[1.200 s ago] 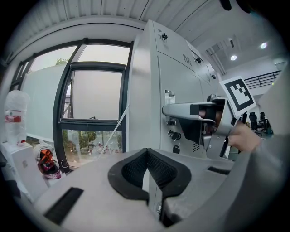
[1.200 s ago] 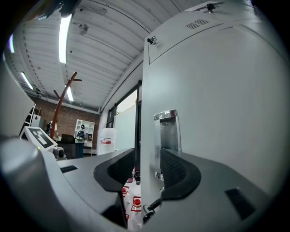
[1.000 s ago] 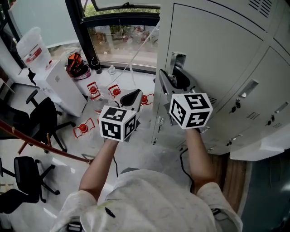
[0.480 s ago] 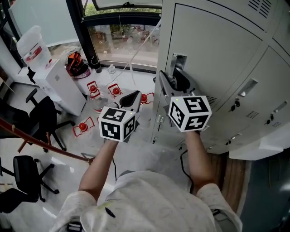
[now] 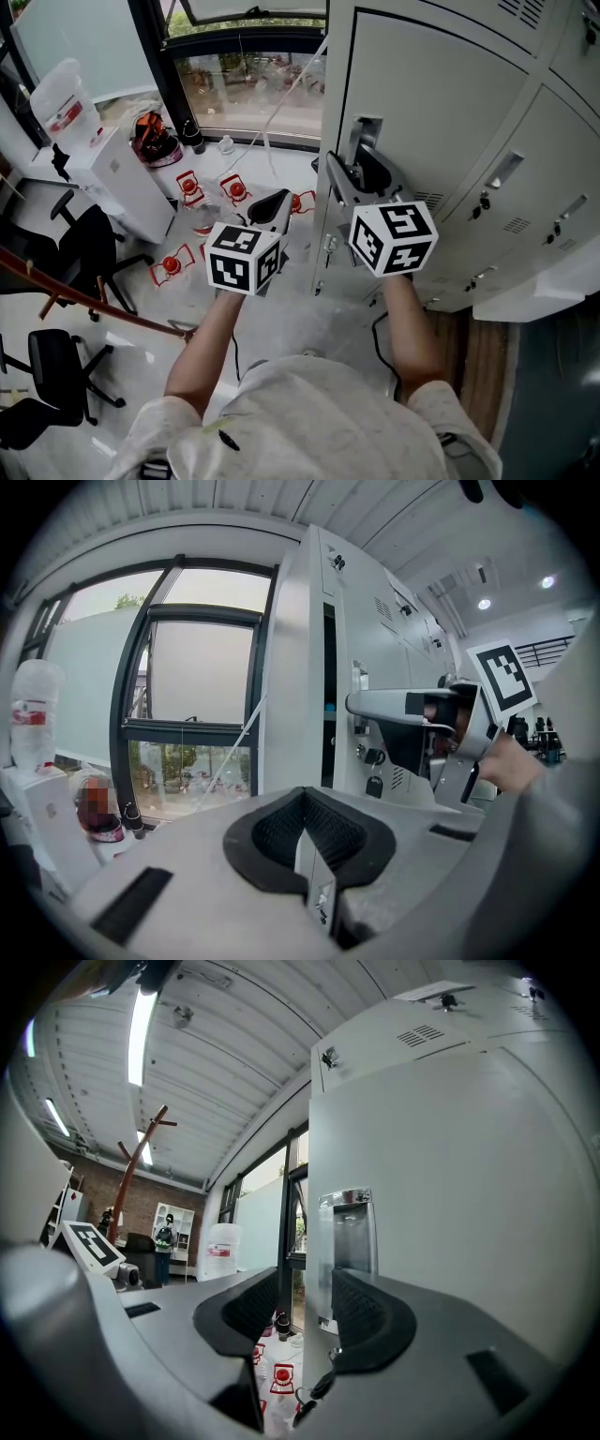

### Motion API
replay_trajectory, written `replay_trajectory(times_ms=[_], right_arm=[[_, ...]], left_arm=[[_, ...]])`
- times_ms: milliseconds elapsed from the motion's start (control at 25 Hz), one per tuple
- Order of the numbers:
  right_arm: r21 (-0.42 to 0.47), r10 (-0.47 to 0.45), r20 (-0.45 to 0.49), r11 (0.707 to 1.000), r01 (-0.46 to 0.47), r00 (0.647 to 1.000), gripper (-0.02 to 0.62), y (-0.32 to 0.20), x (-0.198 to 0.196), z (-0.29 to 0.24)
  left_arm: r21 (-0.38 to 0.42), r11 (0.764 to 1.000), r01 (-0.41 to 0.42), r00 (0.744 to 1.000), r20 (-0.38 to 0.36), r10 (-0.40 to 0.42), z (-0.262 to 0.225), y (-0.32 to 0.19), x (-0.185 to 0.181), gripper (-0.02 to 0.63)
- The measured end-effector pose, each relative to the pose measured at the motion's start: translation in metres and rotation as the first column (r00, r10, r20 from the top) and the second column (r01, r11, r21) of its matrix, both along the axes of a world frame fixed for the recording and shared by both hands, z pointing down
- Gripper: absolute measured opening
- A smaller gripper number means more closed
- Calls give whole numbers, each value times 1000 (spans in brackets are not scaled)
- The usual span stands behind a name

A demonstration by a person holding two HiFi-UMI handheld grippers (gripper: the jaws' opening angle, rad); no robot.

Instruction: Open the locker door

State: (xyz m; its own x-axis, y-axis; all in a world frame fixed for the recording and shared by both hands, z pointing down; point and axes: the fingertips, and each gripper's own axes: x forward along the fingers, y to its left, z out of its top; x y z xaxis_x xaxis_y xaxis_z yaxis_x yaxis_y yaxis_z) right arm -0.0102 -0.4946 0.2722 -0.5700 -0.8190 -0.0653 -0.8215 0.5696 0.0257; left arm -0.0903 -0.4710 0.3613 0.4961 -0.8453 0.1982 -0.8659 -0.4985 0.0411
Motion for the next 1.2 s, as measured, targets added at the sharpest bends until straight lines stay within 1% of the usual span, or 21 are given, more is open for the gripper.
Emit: replay_trajectory(times_ms=[240, 440, 880, 1200], right_arm=[[-4, 45, 2, 999, -45, 999, 152, 9, 4, 1], [-4, 73, 4, 997, -73, 997, 130, 21, 8, -1], [-14, 131, -11, 991, -131, 991, 106, 60, 22, 1], [-11, 170, -8, 985, -170, 985, 106, 86, 36, 1]], left_arm=[[-2, 1000, -21, 1000, 3, 21, -1, 9, -3, 5], [-19, 999, -43, 999, -4, 43, 1, 19, -3, 5], [-26, 994, -102, 994, -28, 102, 1, 49, 11, 5], [-42, 989, -141, 990, -26, 140, 7, 71, 22, 5]])
